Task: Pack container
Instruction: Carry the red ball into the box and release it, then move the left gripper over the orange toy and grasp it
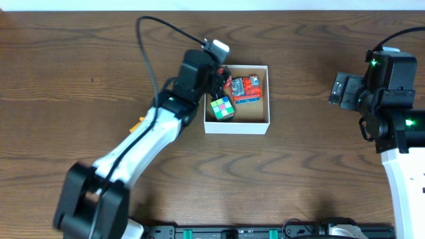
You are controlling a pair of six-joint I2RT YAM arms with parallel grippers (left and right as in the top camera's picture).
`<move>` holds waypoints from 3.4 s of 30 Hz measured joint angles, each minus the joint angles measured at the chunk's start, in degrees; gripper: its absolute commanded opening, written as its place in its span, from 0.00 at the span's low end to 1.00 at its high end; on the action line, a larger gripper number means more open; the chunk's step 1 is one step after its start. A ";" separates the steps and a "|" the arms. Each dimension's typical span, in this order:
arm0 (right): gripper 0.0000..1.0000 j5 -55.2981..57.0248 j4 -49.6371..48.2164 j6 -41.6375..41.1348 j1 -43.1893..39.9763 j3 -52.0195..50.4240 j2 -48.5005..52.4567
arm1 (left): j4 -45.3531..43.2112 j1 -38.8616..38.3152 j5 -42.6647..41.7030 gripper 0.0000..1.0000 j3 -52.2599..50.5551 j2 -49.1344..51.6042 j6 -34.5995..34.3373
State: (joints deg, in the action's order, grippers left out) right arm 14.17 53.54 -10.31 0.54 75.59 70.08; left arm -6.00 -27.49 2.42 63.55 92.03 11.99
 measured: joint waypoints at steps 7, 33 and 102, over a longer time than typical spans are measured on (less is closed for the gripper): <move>0.99 0.00 0.00 0.00 0.00 0.00 0.00 | -0.22 -0.46 1.05 0.30 0.02 -3.19 -1.05; 0.99 0.00 0.00 0.00 0.00 0.00 0.00 | -2.45 -1.03 -2.82 0.06 0.02 7.13 -4.55; 0.99 0.00 0.02 0.02 0.00 0.00 0.02 | 52.68 16.26 10.80 0.98 0.55 -12.39 -10.69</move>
State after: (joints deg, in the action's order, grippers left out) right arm 14.17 53.56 -10.28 0.54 75.59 70.11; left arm 46.68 -11.22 13.21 64.10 79.64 1.30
